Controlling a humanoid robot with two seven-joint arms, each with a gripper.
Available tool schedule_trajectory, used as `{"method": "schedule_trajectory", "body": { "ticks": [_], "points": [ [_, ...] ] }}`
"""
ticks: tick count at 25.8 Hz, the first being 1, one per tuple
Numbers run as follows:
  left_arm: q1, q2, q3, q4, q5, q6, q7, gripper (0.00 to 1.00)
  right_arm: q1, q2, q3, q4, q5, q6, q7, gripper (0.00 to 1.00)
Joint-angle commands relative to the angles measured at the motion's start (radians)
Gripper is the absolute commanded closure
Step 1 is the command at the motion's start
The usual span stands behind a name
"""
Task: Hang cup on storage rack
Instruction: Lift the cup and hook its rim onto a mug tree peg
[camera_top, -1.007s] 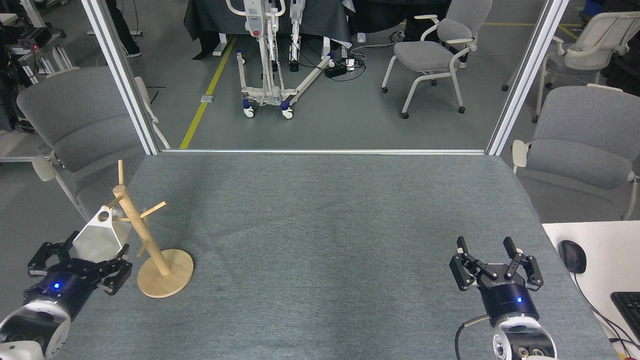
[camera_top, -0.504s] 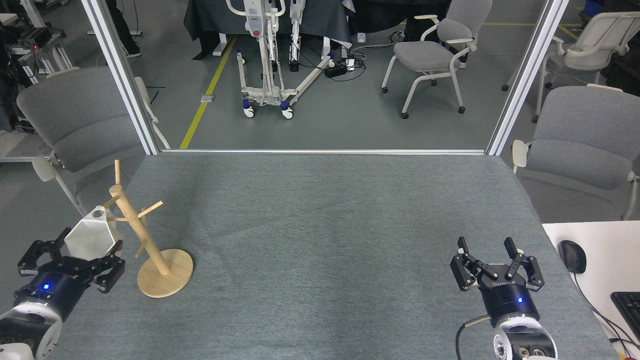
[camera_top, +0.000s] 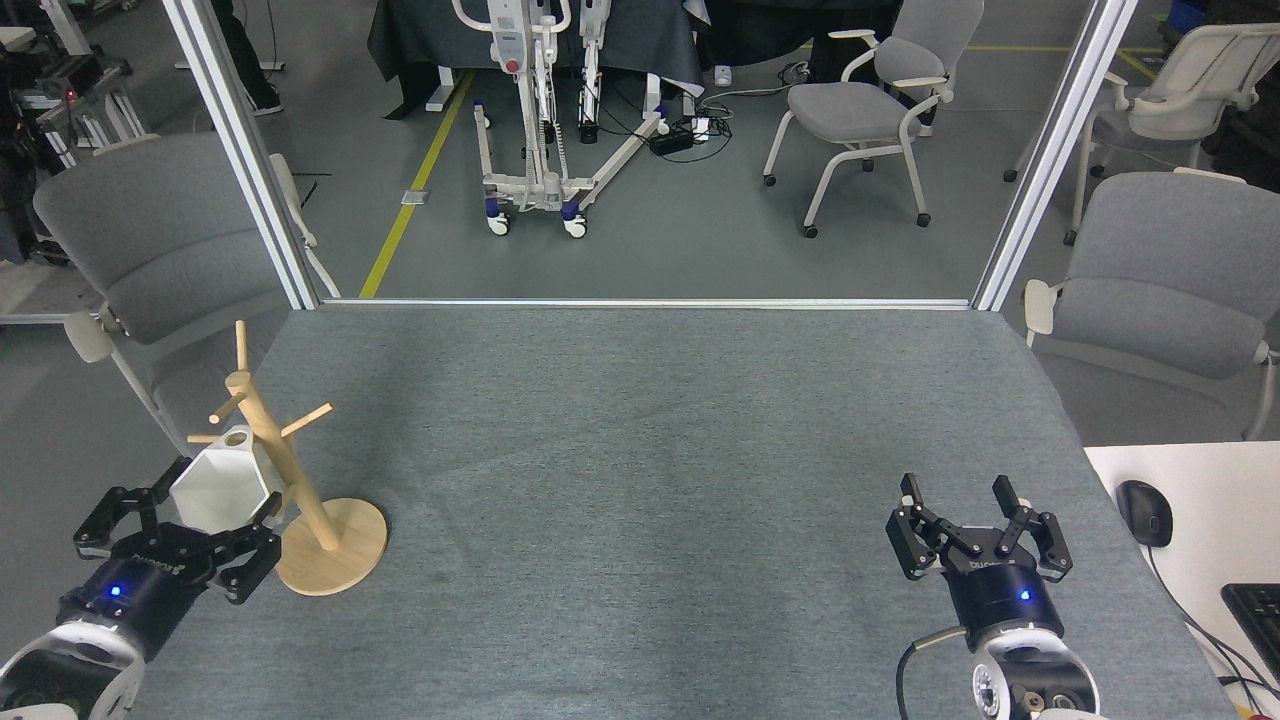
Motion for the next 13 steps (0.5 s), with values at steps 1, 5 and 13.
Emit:
{"method": "schedule_trajectory", "body": {
  "ticks": [1, 5, 13],
  "points": [
    [0.0, -0.014, 0.003, -0.004, 0.0, -0.006, 0.0, 0.01, -0.003, 0.01, 0.001, -0.002, -0.001, -0.001, 0.002, 0.0],
    [-0.001, -0.028, 0.005, -0.003, 0.0, -0.001, 0.0, 0.01, -0.003, 0.011, 0.003, -0.002, -0.001, -0.004, 0.004, 0.0],
    [0.0, -0.034, 0.058, -0.003, 0.054, -0.004, 0.0, 0.01, -0.008, 0.008, 0.003, 0.0, 0.0, -0.005, 0.004, 0.0]
  ]
}}
